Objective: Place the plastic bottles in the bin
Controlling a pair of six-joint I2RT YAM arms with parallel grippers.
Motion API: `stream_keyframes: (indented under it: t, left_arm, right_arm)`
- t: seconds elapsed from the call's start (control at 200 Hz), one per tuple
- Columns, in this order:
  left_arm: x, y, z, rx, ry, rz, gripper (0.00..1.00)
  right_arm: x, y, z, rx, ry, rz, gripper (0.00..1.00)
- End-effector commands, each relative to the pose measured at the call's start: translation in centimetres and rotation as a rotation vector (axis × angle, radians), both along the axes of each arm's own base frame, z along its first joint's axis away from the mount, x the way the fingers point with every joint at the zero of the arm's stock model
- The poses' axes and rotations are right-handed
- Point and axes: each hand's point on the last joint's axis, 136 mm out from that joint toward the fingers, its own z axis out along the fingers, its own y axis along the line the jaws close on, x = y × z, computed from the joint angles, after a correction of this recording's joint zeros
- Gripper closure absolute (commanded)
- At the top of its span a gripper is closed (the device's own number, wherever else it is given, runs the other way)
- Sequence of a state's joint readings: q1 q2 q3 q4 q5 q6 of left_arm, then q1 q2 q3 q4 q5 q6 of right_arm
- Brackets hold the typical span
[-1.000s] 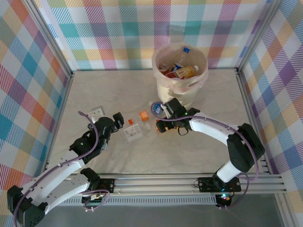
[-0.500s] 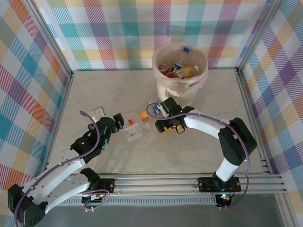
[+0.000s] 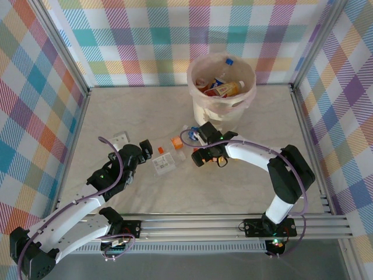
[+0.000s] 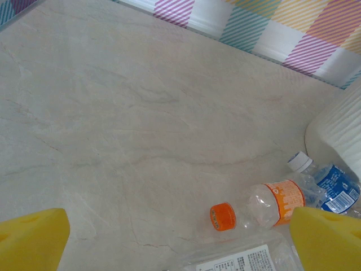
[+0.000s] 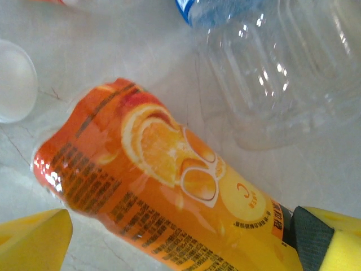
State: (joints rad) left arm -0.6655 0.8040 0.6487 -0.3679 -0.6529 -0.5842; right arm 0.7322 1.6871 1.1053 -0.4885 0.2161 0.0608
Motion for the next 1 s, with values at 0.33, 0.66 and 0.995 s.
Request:
stream_keyframes:
  t: [0.33,0.66,0.995]
  left_arm:
    - [-0.2,0.4,0.6,0.008,-0.006,0.019,0.00]
    - [-0.3,0.4,0.6,0.004,-0.004,0.019,0.00]
    - [-0.4,0.9,0.7,0.014,-0.001,0.041,0.00]
  right_arm:
    - [-3.4,-0.7,-1.1,-0.010,0.128,-0.053,0.00]
    - [-4.7,0.1,-2.5,0.001,0.188,-0.029,0.02]
    - [-4.8,0.8,-4.5,-0.018,0.226,-0.012,0.11]
